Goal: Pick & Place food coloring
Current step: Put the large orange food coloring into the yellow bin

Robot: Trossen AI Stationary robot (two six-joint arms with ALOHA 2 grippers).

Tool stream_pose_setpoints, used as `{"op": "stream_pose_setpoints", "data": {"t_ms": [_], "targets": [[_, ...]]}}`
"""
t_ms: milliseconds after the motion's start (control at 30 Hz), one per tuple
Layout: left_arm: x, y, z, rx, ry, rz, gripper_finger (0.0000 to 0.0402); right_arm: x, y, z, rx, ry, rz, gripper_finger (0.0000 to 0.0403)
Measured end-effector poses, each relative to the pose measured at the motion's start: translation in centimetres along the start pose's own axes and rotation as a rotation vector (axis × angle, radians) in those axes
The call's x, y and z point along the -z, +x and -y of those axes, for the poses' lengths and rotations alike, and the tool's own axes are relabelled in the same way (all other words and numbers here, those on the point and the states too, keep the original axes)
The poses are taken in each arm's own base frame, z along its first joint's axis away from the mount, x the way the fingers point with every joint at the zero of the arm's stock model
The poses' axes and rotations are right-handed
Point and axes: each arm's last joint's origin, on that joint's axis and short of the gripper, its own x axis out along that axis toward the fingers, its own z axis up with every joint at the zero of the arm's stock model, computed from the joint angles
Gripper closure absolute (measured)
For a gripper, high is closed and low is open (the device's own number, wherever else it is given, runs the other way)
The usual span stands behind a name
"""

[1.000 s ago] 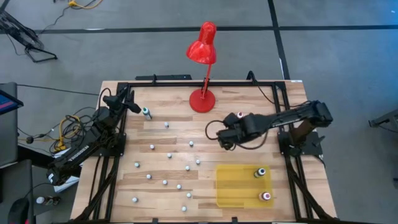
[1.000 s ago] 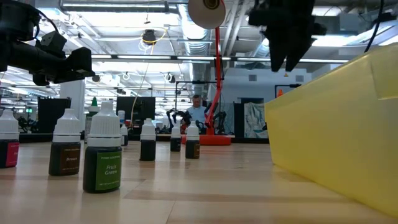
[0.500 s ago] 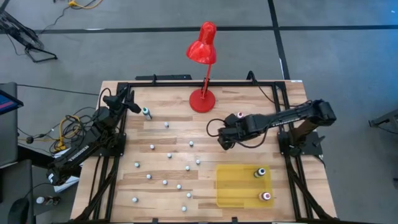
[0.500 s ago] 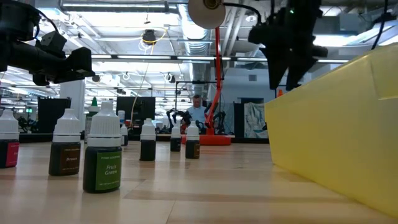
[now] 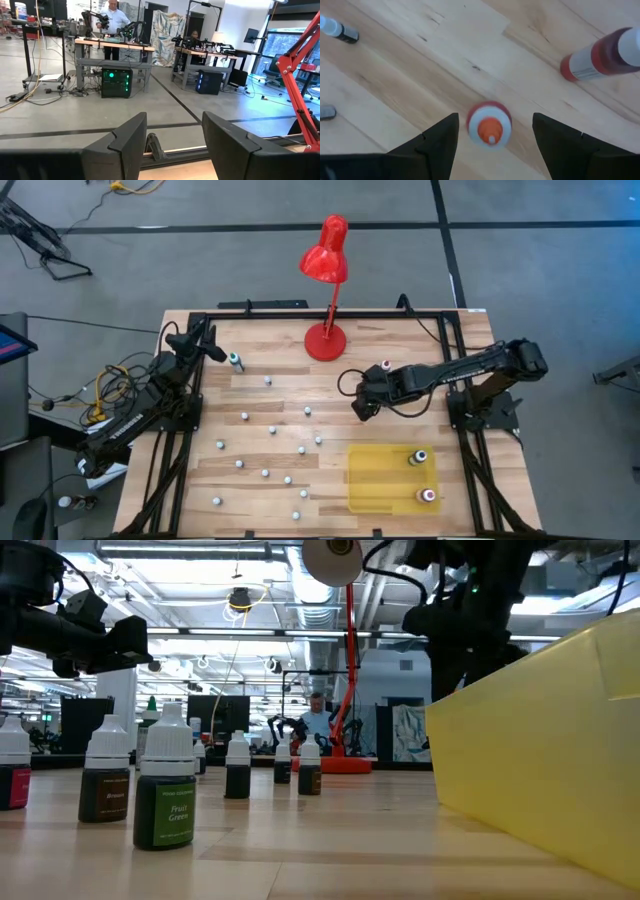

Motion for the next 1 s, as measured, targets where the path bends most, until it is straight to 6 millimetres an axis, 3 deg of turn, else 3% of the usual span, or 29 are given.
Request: {"op": "stream_pose_setpoints", "data": {"t_ms": [267, 533, 800, 1000], "targets": [[0.0, 0.0, 0.0, 0.000, 0.000, 0.000, 0.0217, -0.3, 0.4, 0.1, 0.008, -0.007, -0.002, 0.0183], [0.0, 0.0, 0.0, 0.000, 0.000, 0.000, 0.0217, -0.2, 0.3, 0.0, -0.011, -0.006, -0.027, 0.0302], [0.0, 0.0, 0.0, 0.000, 0.000, 0.000, 0.0217, 0.1, -0.1, -0.4, -0.029, -0.026, -0.049, 0.0301], [0.0, 0.0, 0.0, 0.000, 0.000, 0.000, 0.0217, 0.4, -3.5, -1.2, -0.060, -0.077, 0.015, 0.0301]]}}
